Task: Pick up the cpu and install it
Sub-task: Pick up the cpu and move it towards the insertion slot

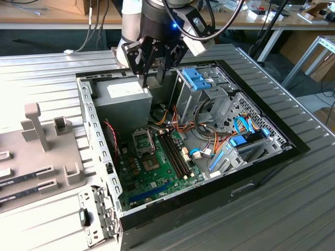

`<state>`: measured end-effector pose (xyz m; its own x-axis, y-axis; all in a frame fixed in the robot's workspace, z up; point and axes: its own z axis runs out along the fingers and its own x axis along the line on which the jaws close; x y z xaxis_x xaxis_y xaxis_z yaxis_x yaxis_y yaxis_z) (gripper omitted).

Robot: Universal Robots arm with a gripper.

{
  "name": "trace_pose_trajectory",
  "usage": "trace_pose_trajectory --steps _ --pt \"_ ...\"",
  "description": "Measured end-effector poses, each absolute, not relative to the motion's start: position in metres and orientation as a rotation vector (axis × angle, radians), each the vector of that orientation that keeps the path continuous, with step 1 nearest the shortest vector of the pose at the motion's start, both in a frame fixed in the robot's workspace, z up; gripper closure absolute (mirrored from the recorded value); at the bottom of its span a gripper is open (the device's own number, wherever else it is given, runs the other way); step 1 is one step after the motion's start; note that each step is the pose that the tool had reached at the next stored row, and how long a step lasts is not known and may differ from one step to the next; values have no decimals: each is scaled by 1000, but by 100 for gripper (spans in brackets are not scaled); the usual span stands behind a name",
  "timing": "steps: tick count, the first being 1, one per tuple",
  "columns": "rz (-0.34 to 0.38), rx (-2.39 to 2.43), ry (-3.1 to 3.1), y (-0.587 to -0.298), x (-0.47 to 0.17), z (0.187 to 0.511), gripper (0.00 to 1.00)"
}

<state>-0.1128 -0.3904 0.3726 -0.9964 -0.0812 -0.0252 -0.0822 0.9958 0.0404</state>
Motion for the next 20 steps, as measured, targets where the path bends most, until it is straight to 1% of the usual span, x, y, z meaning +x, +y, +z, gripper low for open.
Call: trace_pose_trajectory --steps 20 --pt "65 -128 3115 -394 -107 370 53"
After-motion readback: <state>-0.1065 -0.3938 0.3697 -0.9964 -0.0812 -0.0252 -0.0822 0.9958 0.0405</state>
